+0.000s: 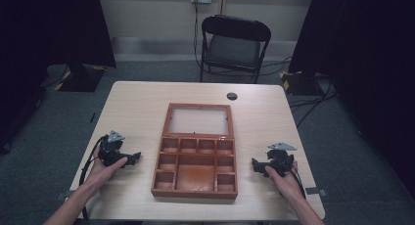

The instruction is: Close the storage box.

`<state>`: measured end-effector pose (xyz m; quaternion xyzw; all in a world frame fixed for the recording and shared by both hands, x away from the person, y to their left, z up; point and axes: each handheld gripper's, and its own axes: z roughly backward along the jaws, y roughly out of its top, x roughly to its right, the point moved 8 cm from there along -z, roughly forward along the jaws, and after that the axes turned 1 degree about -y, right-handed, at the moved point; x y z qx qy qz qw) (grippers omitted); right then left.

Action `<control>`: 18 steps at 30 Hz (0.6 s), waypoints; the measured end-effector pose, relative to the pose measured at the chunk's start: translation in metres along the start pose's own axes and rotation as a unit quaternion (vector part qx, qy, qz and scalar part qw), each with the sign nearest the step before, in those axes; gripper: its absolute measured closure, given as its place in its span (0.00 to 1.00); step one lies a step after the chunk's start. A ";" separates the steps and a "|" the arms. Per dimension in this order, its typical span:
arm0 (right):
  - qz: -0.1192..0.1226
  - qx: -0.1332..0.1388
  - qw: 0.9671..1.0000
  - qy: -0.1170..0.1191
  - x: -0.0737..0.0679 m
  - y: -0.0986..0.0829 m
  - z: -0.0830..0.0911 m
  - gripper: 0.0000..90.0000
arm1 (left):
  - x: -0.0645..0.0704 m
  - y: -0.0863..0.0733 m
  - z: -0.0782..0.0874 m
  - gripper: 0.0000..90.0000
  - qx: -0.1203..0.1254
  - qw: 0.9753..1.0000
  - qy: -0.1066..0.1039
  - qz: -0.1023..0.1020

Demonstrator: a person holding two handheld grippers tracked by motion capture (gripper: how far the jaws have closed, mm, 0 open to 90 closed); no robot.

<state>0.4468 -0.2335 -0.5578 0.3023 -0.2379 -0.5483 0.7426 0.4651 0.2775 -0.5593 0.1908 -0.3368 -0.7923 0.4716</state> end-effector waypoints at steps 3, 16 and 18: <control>0.001 -0.001 1.000 0.002 0.002 -0.001 0.001 0.00 | 0.000 0.000 0.000 0.00 0.000 1.000 0.001 -0.001; -0.005 -0.003 1.000 0.007 0.005 0.005 0.006 0.20 | 0.007 0.008 0.004 0.19 0.007 1.000 -0.009 0.018; -0.010 0.003 1.000 0.013 0.005 0.007 0.008 0.14 | 0.007 0.010 0.005 0.19 0.010 1.000 -0.008 0.020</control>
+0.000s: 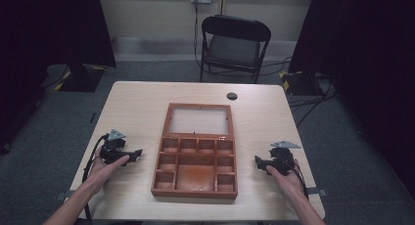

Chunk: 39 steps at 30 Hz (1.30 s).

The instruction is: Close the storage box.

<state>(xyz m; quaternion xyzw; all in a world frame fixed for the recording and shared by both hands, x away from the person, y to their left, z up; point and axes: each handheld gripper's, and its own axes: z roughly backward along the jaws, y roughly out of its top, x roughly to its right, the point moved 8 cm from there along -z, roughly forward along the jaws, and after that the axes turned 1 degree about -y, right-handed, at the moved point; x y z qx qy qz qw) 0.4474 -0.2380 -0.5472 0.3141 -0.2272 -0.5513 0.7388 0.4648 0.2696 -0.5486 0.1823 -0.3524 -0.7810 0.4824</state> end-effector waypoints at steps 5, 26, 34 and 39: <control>0.010 0.013 1.000 0.010 -0.001 0.005 0.006 0.15 | 0.002 0.007 0.006 0.21 0.006 1.000 -0.013 0.005; 0.007 0.036 0.997 0.070 -0.019 0.046 0.018 0.20 | 0.018 0.048 0.002 0.26 0.007 0.999 -0.035 -0.025; 0.017 0.039 0.995 0.094 -0.035 0.084 0.007 0.21 | 0.018 0.083 -0.010 0.27 0.024 0.999 -0.037 -0.022; 0.014 0.062 0.994 0.089 -0.039 0.119 0.002 0.20 | 0.021 0.106 -0.018 0.27 0.036 0.998 -0.052 -0.007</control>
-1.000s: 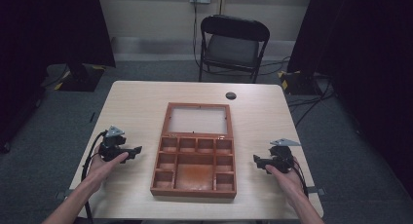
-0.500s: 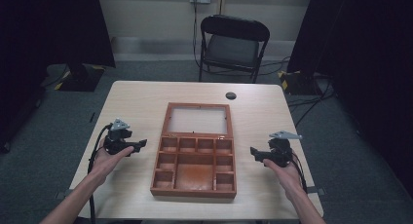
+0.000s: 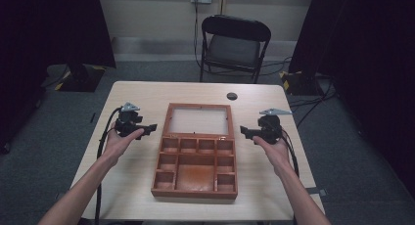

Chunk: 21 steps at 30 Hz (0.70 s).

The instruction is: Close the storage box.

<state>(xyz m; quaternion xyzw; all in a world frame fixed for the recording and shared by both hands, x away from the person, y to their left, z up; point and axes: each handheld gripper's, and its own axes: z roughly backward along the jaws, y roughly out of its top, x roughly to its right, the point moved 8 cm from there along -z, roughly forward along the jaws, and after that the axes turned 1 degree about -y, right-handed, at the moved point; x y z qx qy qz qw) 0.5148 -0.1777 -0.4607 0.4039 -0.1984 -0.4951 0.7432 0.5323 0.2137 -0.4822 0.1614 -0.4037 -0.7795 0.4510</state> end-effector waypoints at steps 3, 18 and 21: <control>0.002 0.009 1.000 0.002 -0.003 0.016 -0.011 0.20 | 0.003 0.009 -0.010 0.27 0.002 1.000 -0.009 0.005; -0.004 -0.067 0.997 0.043 -0.021 -0.009 -0.071 0.19 | 0.017 -0.009 -0.033 0.26 -0.022 0.998 -0.041 0.039; -0.012 -0.064 0.997 0.046 -0.021 -0.010 -0.070 0.19 | 0.019 -0.015 -0.036 0.26 -0.034 0.998 -0.040 0.037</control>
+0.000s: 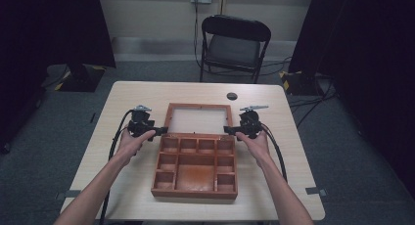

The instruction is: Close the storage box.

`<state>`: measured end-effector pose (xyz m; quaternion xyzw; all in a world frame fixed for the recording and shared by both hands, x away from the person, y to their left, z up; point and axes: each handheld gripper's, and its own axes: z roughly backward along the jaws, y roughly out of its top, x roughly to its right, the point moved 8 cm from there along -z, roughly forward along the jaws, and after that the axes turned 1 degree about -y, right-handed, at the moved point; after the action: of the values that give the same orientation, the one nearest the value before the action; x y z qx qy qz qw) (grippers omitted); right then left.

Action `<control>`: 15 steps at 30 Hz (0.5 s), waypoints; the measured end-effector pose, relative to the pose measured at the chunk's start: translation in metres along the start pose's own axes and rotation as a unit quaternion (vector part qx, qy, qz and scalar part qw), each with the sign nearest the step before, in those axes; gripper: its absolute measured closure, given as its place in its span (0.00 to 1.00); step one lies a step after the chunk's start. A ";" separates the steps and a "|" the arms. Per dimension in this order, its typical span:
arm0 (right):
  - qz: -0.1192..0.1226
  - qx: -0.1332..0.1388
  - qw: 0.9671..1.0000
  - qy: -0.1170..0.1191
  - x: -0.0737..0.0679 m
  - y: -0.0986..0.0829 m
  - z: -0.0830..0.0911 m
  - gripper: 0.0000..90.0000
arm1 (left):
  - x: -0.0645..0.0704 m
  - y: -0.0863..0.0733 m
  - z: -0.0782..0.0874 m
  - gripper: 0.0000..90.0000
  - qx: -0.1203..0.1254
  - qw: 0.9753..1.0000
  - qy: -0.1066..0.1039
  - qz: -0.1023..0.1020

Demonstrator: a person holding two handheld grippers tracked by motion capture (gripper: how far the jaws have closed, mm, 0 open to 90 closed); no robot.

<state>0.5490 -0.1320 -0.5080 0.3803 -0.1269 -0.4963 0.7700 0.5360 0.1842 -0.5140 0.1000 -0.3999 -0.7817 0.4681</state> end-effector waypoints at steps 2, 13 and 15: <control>0.000 0.005 1.000 -0.001 0.000 -0.001 -0.001 0.19 | 0.001 0.000 -0.001 0.26 0.004 1.000 -0.008 0.009; -0.038 0.000 0.999 0.035 -0.004 -0.010 -0.018 0.18 | 0.005 0.003 -0.015 0.26 0.005 0.999 -0.024 0.037; -0.053 0.001 0.998 0.045 -0.003 -0.011 -0.019 0.18 | 0.005 0.003 -0.017 0.26 0.005 0.999 -0.018 0.044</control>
<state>0.5514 -0.1228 -0.5279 0.4088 -0.0721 -0.5192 0.7471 0.5442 0.1703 -0.5224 0.0706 -0.4165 -0.7600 0.4939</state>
